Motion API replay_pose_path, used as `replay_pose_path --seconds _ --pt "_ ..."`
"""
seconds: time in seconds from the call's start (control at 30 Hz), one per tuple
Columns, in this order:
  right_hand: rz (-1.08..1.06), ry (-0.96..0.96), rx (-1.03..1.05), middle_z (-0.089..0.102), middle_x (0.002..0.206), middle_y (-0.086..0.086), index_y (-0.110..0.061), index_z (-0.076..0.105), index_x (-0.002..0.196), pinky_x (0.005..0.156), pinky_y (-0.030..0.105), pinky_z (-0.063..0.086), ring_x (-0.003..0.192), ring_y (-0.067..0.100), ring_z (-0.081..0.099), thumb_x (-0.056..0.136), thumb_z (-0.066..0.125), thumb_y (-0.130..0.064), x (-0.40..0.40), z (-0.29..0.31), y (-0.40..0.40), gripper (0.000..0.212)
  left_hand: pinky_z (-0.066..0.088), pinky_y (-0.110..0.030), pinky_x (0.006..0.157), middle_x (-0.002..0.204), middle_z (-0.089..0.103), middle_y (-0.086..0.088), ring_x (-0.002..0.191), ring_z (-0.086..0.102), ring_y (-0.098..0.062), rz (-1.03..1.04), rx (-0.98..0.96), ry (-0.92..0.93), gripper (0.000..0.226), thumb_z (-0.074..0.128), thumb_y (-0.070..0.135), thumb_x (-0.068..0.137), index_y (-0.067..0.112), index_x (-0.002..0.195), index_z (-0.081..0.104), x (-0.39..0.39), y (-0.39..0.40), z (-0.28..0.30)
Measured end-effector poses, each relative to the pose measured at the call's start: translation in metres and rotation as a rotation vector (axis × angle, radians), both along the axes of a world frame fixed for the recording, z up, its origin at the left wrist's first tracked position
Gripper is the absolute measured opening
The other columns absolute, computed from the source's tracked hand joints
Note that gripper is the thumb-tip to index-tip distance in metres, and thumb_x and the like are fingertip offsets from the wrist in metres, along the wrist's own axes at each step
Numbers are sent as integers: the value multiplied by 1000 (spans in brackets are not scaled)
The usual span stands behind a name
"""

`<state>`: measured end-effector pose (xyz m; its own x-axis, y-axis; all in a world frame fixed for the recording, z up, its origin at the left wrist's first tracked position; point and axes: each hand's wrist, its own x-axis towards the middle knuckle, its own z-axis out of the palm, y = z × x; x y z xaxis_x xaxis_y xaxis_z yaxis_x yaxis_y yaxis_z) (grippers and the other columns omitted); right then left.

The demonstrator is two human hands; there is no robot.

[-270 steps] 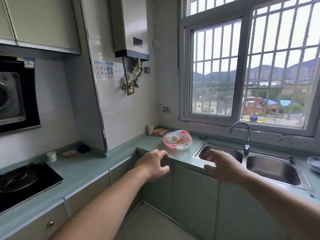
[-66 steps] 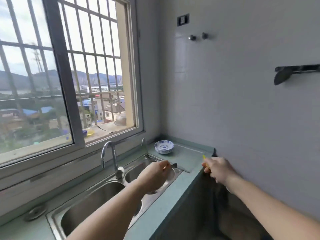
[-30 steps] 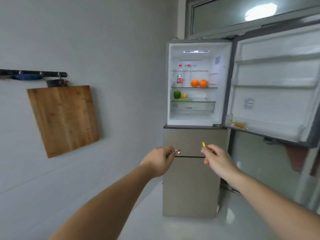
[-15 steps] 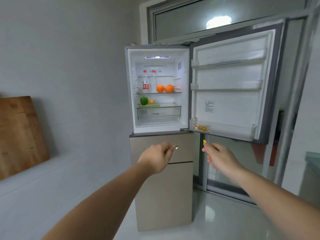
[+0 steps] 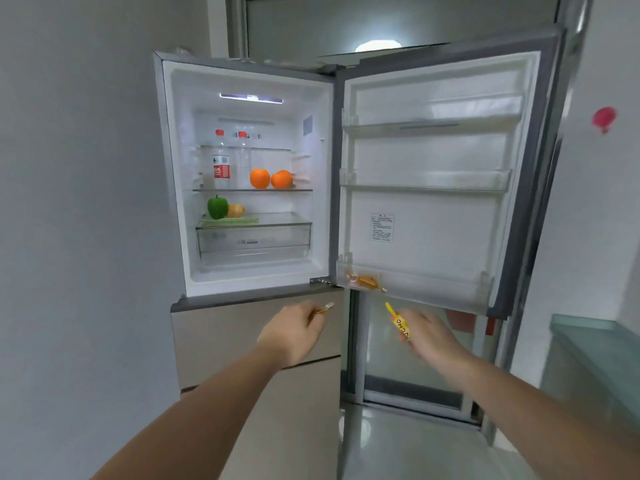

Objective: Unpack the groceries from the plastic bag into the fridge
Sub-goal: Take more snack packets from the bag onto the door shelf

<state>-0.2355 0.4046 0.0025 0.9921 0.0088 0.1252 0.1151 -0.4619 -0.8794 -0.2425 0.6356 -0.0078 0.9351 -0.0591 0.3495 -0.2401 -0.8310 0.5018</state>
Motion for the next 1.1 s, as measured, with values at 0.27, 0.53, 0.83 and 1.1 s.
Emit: replay_pose_path --seconds 0.27,0.53,0.83,1.1 --pt "-38 3 -74 42 70 9 -18 52 76 55 28 26 63 20 44 95 41 -27 99 -5 -2 24 43 -27 60 76 57 1 65 53 -12 -141 -120 22 19 40 21 100 15 99 59 117 -11 0" --pt "-19 -74 -103 44 65 8 1 57 78 59 31 29 59 21 43 90 45 -22 201 1 -18 29 41 -11 64 84 61 8 75 57 -4 -133 -43 15 16 59 17 93 20 107 65 208 -30 15" --pt "22 -186 -77 47 64 5 1 62 80 61 31 36 63 21 47 89 49 -19 292 20 -47 26 38 -13 63 81 63 8 74 55 -6 -97 -20 -32 15 61 17 92 20 102 71 297 -65 51" --pt "54 -188 -76 54 62 5 -9 69 85 52 29 46 54 19 50 87 53 -17 336 30 -56 18 51 -23 74 87 65 4 82 60 -15 -149 202 95 19 61 13 88 18 103 72 366 -76 45"
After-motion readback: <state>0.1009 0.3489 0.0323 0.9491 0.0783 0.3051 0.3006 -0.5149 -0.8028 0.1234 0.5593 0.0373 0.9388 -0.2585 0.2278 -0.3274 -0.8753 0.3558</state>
